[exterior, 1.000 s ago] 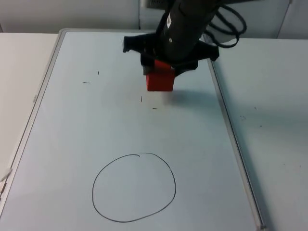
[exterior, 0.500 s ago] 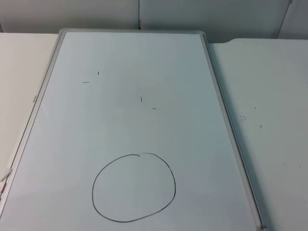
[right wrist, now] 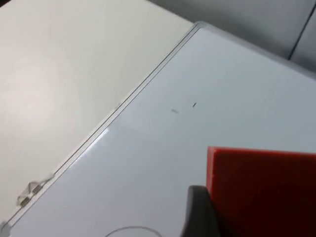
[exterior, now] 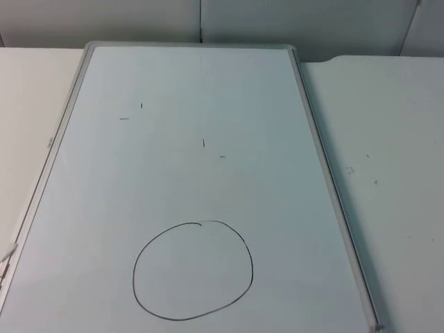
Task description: Pick up one cube with the left hand and another cube with the right hand. First place the cube in the right hand at the target position, then stack the cube in the left hand on top.
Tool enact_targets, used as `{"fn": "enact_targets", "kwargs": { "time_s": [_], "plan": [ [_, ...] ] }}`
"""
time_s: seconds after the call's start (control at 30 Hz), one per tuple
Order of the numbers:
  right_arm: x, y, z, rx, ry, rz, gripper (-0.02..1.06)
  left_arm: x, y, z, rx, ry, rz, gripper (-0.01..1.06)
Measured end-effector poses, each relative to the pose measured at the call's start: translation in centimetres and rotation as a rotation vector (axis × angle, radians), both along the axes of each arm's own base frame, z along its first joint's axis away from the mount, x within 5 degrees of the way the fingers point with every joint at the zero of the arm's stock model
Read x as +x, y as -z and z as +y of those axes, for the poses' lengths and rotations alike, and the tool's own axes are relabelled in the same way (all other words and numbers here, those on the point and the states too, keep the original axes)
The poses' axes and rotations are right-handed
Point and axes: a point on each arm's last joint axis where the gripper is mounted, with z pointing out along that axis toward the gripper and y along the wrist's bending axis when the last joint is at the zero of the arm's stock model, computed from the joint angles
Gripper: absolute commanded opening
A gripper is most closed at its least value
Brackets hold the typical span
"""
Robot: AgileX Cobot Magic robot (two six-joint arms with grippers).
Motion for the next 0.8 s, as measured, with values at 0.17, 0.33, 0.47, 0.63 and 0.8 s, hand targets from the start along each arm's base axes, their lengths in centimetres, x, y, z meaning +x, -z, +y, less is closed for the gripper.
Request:
{"fn": "enact_targets", "kwargs": {
  "time_s": [0.17,0.33,0.47,0.63,0.8],
  "plan": [
    [-2.8,3.4,1.0,-0.037,-0.064,0.076,0.00,0.0,0.0,0.0,0.000,0.000,0.000,0.28],
    [-4.9,6.4,2.2,-0.072,-0.129,0.126,0.00,0.0,0.0,0.0,0.000,0.000,0.000,0.28],
    [-5.9,7.7,2.5,-0.085,-0.150,0.154,0.00,0.0,0.0,0.0,0.000,0.000,0.000,0.28],
    [-6.2,8.8,2.4,-0.101,-0.146,0.174,0.00,0.0,0.0,0.0,0.000,0.000,0.000,0.28],
    [-5.7,10.1,3.1,-0.128,-0.136,0.195,0.00,0.0,0.0,0.0,0.000,0.000,0.000,0.28]
  ]
}}
